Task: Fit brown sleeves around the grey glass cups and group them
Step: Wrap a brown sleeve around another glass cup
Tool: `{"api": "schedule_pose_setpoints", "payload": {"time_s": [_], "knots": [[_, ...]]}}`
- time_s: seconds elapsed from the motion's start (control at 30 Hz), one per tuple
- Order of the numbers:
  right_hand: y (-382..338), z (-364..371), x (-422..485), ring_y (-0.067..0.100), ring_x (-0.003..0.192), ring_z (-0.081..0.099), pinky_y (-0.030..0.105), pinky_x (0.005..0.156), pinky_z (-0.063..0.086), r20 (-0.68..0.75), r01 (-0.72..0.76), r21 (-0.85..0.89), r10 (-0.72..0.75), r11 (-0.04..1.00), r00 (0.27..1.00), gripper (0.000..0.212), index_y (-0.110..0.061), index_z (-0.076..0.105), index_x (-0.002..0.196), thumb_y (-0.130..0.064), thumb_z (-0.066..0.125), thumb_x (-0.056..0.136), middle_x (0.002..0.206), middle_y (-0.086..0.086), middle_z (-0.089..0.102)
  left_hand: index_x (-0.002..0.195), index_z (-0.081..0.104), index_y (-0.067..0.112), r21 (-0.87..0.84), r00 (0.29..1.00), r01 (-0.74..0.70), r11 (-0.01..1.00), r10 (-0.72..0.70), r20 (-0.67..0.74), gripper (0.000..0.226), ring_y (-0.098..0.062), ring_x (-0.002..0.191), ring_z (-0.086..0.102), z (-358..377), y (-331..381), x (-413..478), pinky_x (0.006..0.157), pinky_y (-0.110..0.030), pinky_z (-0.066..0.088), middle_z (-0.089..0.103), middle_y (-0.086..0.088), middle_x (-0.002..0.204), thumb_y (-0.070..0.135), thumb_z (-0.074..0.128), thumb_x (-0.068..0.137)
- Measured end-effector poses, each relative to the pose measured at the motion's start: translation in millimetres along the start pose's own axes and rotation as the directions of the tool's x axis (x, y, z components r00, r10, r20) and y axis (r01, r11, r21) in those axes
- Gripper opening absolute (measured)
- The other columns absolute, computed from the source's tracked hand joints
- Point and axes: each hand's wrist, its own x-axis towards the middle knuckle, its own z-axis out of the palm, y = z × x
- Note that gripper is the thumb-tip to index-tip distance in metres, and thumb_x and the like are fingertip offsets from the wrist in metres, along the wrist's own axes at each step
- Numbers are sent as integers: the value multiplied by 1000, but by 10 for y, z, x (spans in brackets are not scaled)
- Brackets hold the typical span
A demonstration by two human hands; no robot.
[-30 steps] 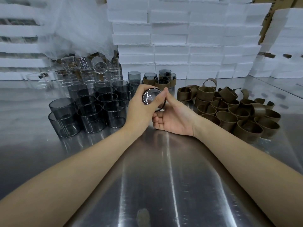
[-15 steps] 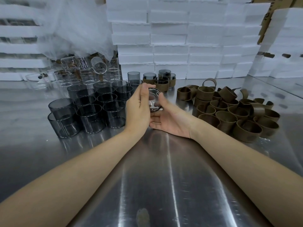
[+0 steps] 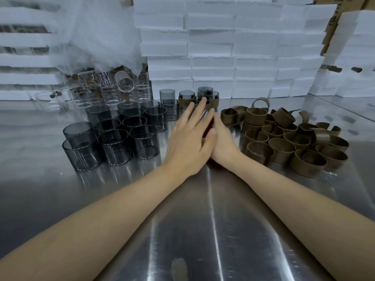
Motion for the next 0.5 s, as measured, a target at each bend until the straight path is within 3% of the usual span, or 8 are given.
{"api": "schedule_pose_setpoints", "payload": {"time_s": [0.1,0.17,0.23,0.3,0.33,0.37,0.43,0.5], "knots": [[-6,-11,-14,18,76,64,38,70,53,66,124,-315,-108,941,992,29,-12,42,107,-22,60,85,82,1,65,154,26,16,-95,995,92,991,-97,-40,54,-11,150,12,-42,-63,2,119,-22,12,16,5,163,34,30,103],[-39,-9,-61,14,73,62,36,67,51,111,155,-310,-126,938,986,37,-13,41,101,-24,65,76,78,0,63,154,24,13,-222,978,173,959,-194,-74,53,-8,148,17,-41,-93,9,114,-12,10,20,2,162,31,34,105],[-57,-5,-65,11,75,60,32,67,49,154,163,-272,-124,948,980,44,-13,41,101,-26,71,71,81,-3,62,152,30,15,-366,947,266,892,-313,-76,50,-2,143,27,-50,-75,20,111,-11,15,32,8,157,31,37,105],[-55,-24,-66,8,72,56,33,64,45,201,166,-248,-117,955,973,46,-14,40,100,-22,72,69,81,-3,59,136,51,32,-552,901,344,760,-433,-35,34,14,117,47,-75,-61,50,98,-6,30,55,33,125,31,39,104],[-58,-31,-73,7,69,54,36,63,44,219,160,-230,-110,960,970,47,-13,39,100,-19,71,67,81,-1,57,114,60,40,-637,867,388,666,-499,7,25,17,95,55,-94,-57,78,85,-5,38,63,39,98,32,39,104],[-62,-33,-80,7,68,52,38,62,43,231,151,-208,-101,966,968,49,-12,39,102,-18,68,64,82,0,56,95,63,38,-702,831,425,571,-554,51,25,12,80,59,-100,-71,111,73,-8,43,66,33,79,33,40,104],[-66,-39,-86,10,71,52,40,63,45,241,138,-159,-97,978,966,55,-10,39,108,-18,64,59,85,2,55,89,64,28,-794,746,503,342,-636,199,30,-4,74,64,-116,-99,171,72,-20,51,69,15,74,39,40,103],[-64,-49,-86,12,74,54,40,61,45,256,132,-109,-100,985,962,57,-10,38,110,-16,62,59,88,0,54,102,67,19,-813,694,559,163,-630,350,36,-16,84,66,-145,-111,197,84,-32,54,71,0,90,42,39,103]]}}
